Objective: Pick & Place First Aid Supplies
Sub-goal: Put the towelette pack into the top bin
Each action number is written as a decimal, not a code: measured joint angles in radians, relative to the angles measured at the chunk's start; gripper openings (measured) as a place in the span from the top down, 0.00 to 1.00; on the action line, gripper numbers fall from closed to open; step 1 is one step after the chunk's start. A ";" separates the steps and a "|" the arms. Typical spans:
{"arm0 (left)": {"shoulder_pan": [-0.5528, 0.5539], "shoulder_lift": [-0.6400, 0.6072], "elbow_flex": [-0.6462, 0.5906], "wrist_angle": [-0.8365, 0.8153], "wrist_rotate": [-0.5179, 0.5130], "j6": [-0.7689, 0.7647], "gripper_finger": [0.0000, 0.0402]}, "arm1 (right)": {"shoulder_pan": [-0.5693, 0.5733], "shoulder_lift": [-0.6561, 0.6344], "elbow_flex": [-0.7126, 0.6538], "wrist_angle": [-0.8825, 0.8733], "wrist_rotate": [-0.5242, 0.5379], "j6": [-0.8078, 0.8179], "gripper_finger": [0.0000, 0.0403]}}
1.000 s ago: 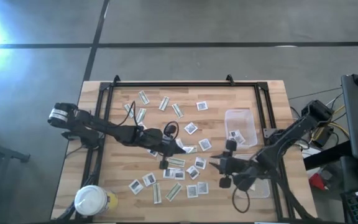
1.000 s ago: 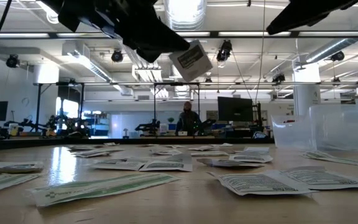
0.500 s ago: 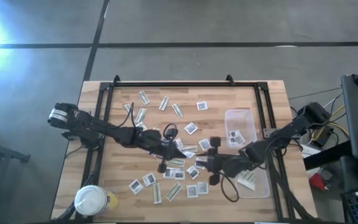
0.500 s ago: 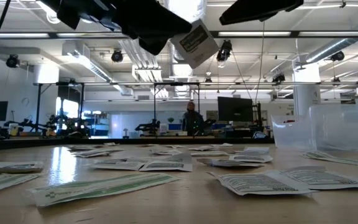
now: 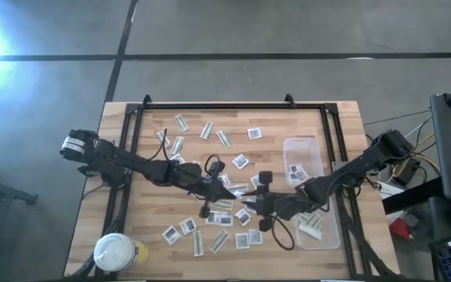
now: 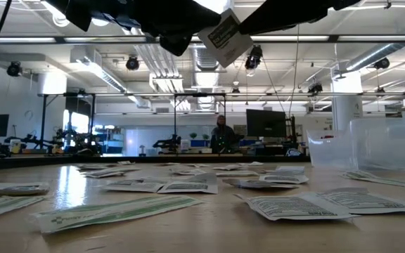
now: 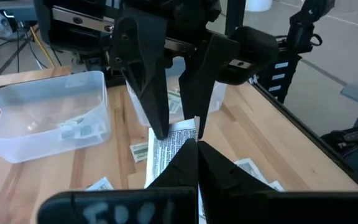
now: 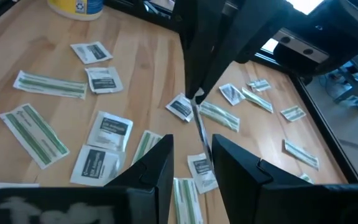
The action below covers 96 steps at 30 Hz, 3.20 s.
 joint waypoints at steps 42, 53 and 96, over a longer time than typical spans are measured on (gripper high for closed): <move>0.001 0.000 0.000 -0.041 -0.099 0.012 0.83 | -0.020 -0.002 0.000 -0.170 -0.051 0.148 0.98; 0.003 -0.005 0.001 -0.194 -0.494 0.015 0.65 | -0.020 -0.004 0.000 -0.374 -0.043 0.285 0.98; 0.004 -0.285 0.001 -0.845 -0.646 -0.202 0.65 | -0.279 -0.442 -0.030 -1.234 0.082 0.971 0.98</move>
